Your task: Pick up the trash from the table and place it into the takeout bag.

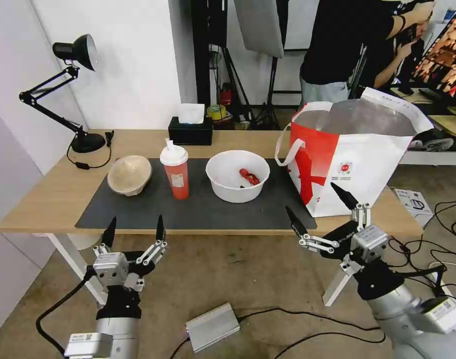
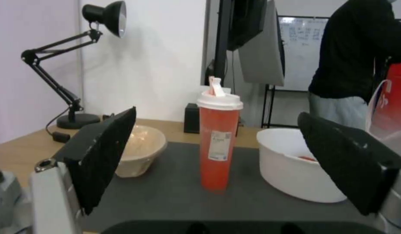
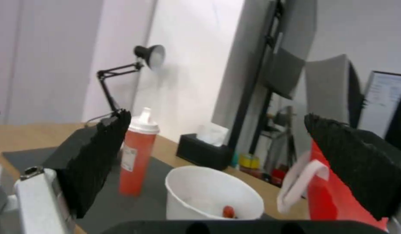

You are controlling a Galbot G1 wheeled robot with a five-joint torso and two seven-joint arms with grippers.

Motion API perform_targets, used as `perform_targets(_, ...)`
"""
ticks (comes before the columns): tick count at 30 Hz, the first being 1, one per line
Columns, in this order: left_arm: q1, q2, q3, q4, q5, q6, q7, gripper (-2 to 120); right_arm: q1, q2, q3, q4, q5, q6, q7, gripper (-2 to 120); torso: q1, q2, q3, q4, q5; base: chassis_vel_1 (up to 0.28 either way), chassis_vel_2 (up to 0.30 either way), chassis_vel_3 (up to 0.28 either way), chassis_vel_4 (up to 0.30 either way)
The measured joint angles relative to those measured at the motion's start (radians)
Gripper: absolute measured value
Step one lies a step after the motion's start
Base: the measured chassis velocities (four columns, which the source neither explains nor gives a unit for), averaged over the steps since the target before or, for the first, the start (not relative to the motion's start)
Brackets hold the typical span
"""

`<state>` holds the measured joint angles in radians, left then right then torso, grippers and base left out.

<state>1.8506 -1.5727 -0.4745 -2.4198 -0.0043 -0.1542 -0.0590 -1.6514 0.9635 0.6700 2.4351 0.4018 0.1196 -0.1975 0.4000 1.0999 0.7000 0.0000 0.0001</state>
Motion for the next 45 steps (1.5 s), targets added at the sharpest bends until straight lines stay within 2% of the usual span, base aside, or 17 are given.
perform_targets(2,0.0,-0.002,0.0,0.003,0.001,0.001,0.0,100,0.03,-0.06,0.004,-0.018,0.057,0.0,-0.014,100,0.0,0.0,0.0,0.0,0.0001,0.0,0.0,0.0,0.0)
perform_targets(3,0.0,-0.002,0.0,0.003,0.001,0.001,0.0,100,0.03,-0.06,0.004,-0.018,0.057,0.0,-0.014,100,0.0,0.0,0.0,0.0,0.0001,0.0,0.0,0.0,0.0)
perform_targets(7,-0.002,-0.002,0.0,0.01,0.002,0.002,-0.001,100,0.099,-0.196,0.003,-0.058,0.159,-0.001,-0.05,100,0.0,0.0,0.0,0.0001,0.0,0.0,0.0,0.0,0.0)
perform_targets(8,-0.002,-0.002,0.0,0.01,0.002,0.002,-0.001,100,0.099,-0.196,0.003,-0.058,0.159,-0.001,-0.05,100,0.0,0.0,0.0,0.0001,0.0,0.0,0.0,0.0,0.0)
perform_targets(11,-0.002,-0.003,-0.005,0.012,0.001,0.002,-0.001,100,0.141,-0.274,-0.012,-0.082,0.205,0.0,-0.068,100,0.0,0.0,0.0,-0.0001,0.0,0.0,0.0,0.0,0.0)
perform_targets(22,-0.003,-0.014,-0.004,0.022,0.008,0.001,-0.01,100,0.312,-0.403,-0.079,-0.142,0.291,-0.009,-0.133,100,0.0,0.0,0.0,0.0,-0.0001,0.0,0.0,0.0,0.0)
perform_targets(25,-0.003,-0.015,-0.005,0.023,0.009,0.0,-0.01,100,0.377,-0.445,-0.115,-0.17,0.31,-0.013,-0.164,100,0.0,0.0,0.0,-0.0001,-0.0001,0.0,0.0,0.0,0.0)
perform_targets(28,-0.004,-0.016,-0.005,0.026,0.009,-0.001,-0.01,100,0.498,-0.489,-0.206,-0.212,0.334,-0.018,-0.184,100,0.0,0.0,0.0,0.0,-0.0001,0.0,0.0,0.0,0.0)
perform_targets(30,-0.004,-0.016,-0.006,0.027,0.009,-0.001,-0.01,100,0.545,-0.497,-0.241,-0.225,0.341,-0.024,-0.193,100,0.0,0.0,0.0,0.0,-0.0002,0.0,0.0,0.0,0.0)
perform_targets(34,-0.004,-0.018,-0.011,0.027,0.008,-0.002,-0.01,100,0.705,-0.506,-0.377,-0.283,0.36,-0.048,-0.251,100,0.0,0.0,0.0,0.0,-0.0001,0.0,0.0,0.0,0.0)
perform_targets(36,-0.004,-0.018,-0.012,0.027,0.008,-0.002,-0.01,100,0.708,-0.506,-0.379,-0.285,0.36,-0.048,-0.253,100,0.0,0.0,0.0,0.0,-0.0001,0.0,0.0,0.0,0.0)
perform_targets(39,-0.003,-0.017,-0.017,0.025,0.007,-0.003,-0.01,100,0.813,-0.497,-0.472,-0.346,0.334,-0.055,-0.335,100,0.0,0.0,0.0,0.0001,-0.0002,0.0,0.0,0.0,0.0)
perform_targets(45,0.0,-0.018,-0.016,0.024,0.009,-0.004,-0.018,100,0.888,-0.486,-0.538,-0.384,0.299,-0.059,-0.386,100,0.0,0.0,0.0,-0.0002,-0.0001,0.0,0.0,0.0,0.0)
